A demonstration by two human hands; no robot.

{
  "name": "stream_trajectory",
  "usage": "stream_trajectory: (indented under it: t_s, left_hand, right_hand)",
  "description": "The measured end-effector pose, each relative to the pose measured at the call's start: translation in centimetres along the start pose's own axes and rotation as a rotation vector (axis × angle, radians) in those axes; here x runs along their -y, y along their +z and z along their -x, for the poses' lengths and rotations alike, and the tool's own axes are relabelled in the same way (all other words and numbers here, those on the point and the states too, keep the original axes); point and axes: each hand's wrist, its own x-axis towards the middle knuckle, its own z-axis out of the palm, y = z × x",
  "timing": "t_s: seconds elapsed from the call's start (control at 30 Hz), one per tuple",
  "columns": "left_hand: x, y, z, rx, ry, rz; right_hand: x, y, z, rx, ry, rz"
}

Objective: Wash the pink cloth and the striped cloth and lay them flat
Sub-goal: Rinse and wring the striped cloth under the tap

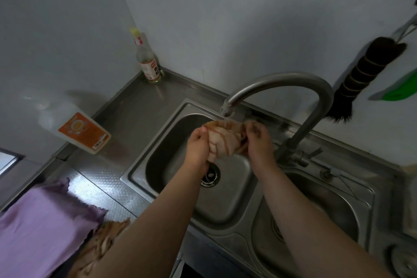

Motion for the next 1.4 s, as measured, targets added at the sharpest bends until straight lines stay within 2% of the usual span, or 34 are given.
stream_trajectory:
  t_s: [0.07, 0.13, 0.2, 0.27, 0.37, 0.43, 0.47, 0.53, 0.57, 0.63, 0.8, 0.9, 1.0, 1.1, 1.2, 1.3, 1.4]
  left_hand:
    - [-0.4, 1.3, -0.7, -0.019, 0.000, 0.019]
    - [-0.4, 2.9, -0.5, 0.014, -0.027, -0.007]
    - [0.3, 4.1, 0.0, 0.084, -0.060, -0.102]
    - [0.2, 4.4, -0.5, 0.086, -0.113, -0.158]
    - [-0.9, 3.8, -2.4, 0.027, -0.157, -0.243]
    - [-1.0, 3.9, -1.9, 0.030, -0.189, -0.186]
    - [-0.7, 4.2, -1.5, 0.059, -0.184, -0.194]
    - [-0.2, 4.4, -1.6, 0.121, -0.128, -0.366]
    - [-0.5, 4.3, -2.2, 0.123, -0.099, -0.460]
    - [-1.0, 3.4, -3.7, 0.068, -0.106, -0.502]
    - [0.6, 4.1, -2.0, 0.145, -0.093, -0.389]
    - [-0.3, 3.1, -3.3, 0.093, -0.093, -0.408]
    - [-0.4, 1.5, -3.4, 0.231, -0.164, -0.322]
    - [-0.4, -0.8, -3.1, 0.348, -0.112, -0.136]
    - [-0.9, -3.9, -4.0, 0.286, -0.005, -0.069]
    - [-1.1, -5.7, -4.5, 0.233, 0.013, -0.092]
    - [-1.0, -6.5, -4.7, 0.278, 0.000, -0.001]
  right_hand:
    - [0.0, 1.4, 0.9, 0.042, -0.100, 0.328]
    - [0.2, 2.7, 1.0, 0.041, -0.150, 0.467]
    - [1.1, 2.6, -0.3, -0.014, -0.129, 0.411]
    - [1.3, 2.5, -1.2, -0.030, -0.083, 0.332]
    - [0.4, 4.0, -0.8, 0.090, -0.098, 0.402]
    - [0.8, 3.9, -2.1, 0.083, -0.040, 0.393]
    - [1.3, 3.4, -3.1, 0.075, 0.008, 0.340]
    - [1.6, 2.7, -3.9, 0.083, 0.042, 0.299]
    - [1.6, 2.9, -3.3, 0.102, 0.014, 0.360]
    - [0.8, 3.9, -2.0, 0.159, -0.048, 0.457]
    - [0.5, 3.1, -4.5, 0.003, 0.011, 0.315]
    - [-0.1, 4.3, -3.0, 0.084, -0.048, 0.422]
    - [-0.3, 4.0, -3.1, 0.109, -0.089, 0.454]
    - [0.5, 1.7, -5.4, 0.079, -0.002, 0.472]
    - [0.4, -0.6, -6.0, 0.160, 0.117, 0.597]
    - [-0.3, -2.1, -6.0, 0.370, 0.314, 0.334]
    - [-0.9, -2.2, -5.8, 0.377, 0.379, -0.060]
